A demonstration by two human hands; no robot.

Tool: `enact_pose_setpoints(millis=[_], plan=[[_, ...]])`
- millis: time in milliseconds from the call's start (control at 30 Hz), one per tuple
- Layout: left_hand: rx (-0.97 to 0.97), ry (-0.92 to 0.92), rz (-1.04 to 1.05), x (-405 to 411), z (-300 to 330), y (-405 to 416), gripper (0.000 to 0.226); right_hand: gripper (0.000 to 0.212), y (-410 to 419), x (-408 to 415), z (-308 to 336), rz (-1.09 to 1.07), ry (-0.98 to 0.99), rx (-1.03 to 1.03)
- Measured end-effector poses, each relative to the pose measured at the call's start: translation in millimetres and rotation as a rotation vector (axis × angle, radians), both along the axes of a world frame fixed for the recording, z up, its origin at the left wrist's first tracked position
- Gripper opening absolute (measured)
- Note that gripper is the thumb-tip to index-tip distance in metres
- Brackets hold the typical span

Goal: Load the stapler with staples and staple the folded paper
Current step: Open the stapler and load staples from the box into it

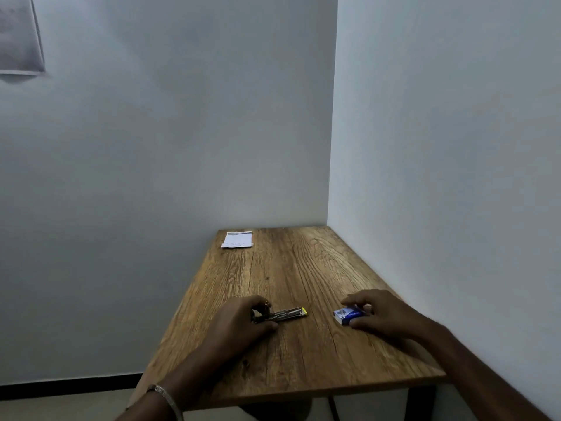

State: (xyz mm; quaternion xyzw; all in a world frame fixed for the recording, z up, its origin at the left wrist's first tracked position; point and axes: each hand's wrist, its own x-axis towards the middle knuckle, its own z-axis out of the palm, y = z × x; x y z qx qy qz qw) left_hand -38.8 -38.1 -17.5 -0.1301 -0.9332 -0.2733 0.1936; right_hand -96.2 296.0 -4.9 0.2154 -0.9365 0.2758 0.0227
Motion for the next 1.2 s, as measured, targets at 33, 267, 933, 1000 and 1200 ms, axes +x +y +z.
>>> enact_pose_setpoints(millis=[33,267,933,1000,1200], plan=[[-0.007,0.023,0.017,2,0,0,0.048,0.037,0,4,-5,0.009,0.004,-0.017],[0.142,0.294,0.032,37,10,27,0.011,0.023,-22,25,-10,0.063,0.106,-0.076],[0.096,-0.107,-0.020,36,-3,72,0.043,0.041,-61,45,-13,0.126,0.066,-0.221],[0.032,-0.031,0.003,36,-4,74,0.038,0.044,-57,45,-12,0.123,0.065,-0.217],[-0.016,-0.039,-0.001,32,-7,72,0.035,0.037,-41,45,-12,0.068,0.079,-0.206]])
